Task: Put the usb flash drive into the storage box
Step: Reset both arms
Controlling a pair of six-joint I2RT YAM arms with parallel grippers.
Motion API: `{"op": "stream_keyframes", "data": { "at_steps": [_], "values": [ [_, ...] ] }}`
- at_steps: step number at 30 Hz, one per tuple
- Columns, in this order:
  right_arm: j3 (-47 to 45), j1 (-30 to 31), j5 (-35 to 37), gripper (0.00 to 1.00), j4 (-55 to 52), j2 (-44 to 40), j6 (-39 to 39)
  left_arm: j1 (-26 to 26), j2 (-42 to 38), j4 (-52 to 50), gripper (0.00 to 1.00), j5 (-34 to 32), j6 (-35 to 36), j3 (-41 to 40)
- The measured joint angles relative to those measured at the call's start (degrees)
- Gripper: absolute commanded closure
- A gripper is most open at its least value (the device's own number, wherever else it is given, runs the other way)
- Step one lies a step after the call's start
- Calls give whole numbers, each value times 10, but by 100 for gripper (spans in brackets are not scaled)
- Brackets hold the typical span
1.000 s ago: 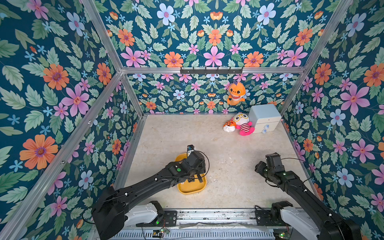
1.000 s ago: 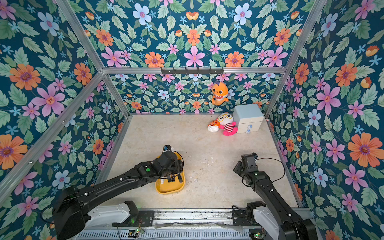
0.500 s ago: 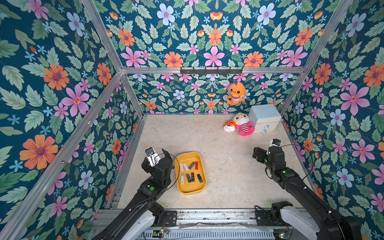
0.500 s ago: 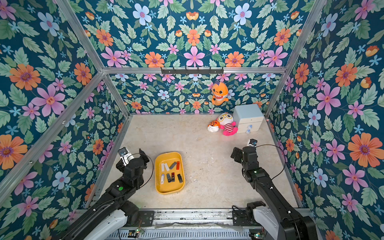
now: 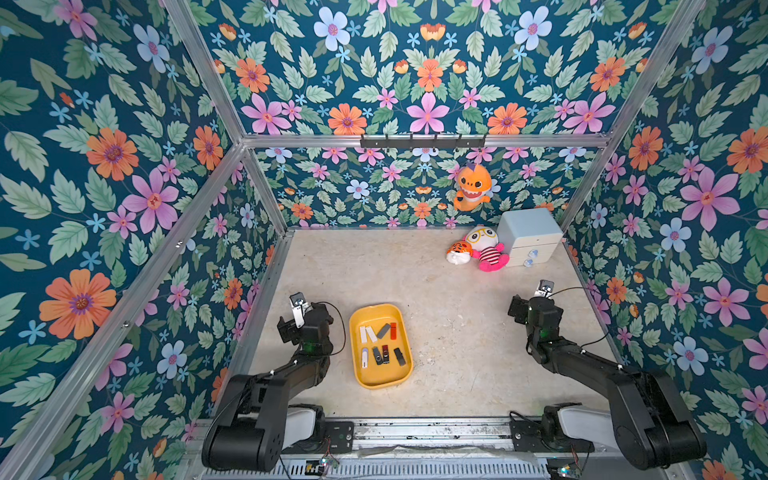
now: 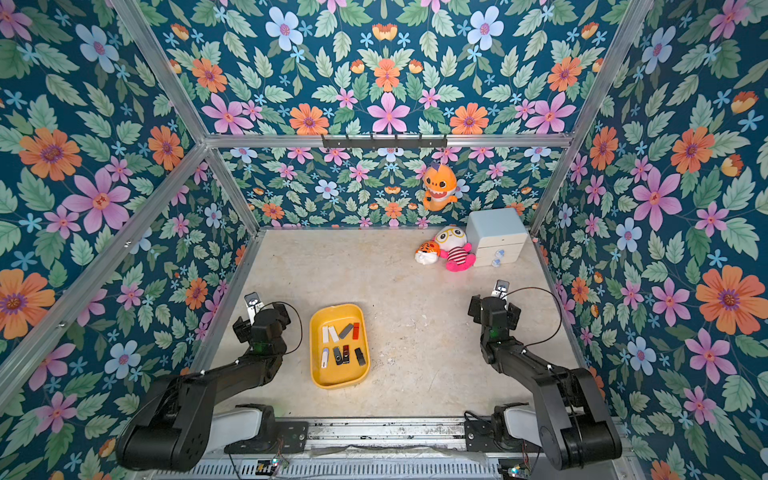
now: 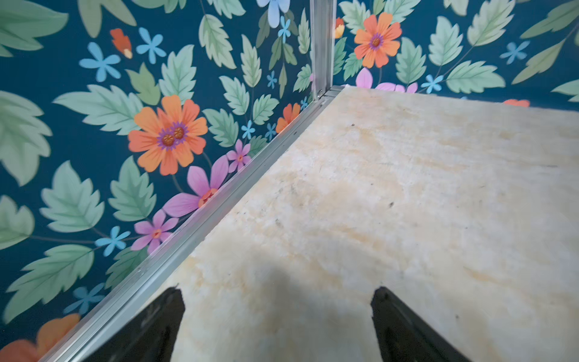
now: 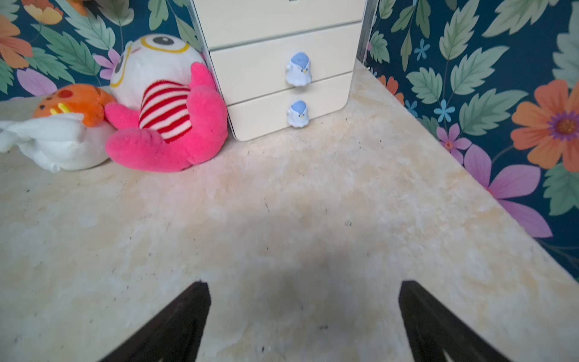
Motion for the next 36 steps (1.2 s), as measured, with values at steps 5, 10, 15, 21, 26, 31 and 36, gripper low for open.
{"op": "stream_keyframes", "data": {
  "at_steps": [5, 10, 15, 21, 26, 31, 36],
  "values": [
    [-28, -11, 4, 1, 76, 9, -27, 28, 110, 147, 6, 98, 28, 6],
    [-68, -57, -10, 3, 184, 78, -34, 36, 171, 218, 5, 177, 54, 13],
    [-62, -81, -43, 1, 233, 93, -17, 39, 173, 233, 1, 218, 64, 29],
    [-62, -83, -52, 1, 241, 93, -15, 54, 172, 221, 1, 253, 66, 39],
    [-62, -83, -59, 1, 241, 93, -15, 54, 172, 220, 1, 266, 66, 39],
    [-62, -83, -59, 1, 241, 93, -15, 54, 172, 219, 1, 267, 66, 39],
    [-62, -83, -59, 1, 241, 93, -15, 54, 172, 217, 1, 269, 66, 39]
  ]
}}
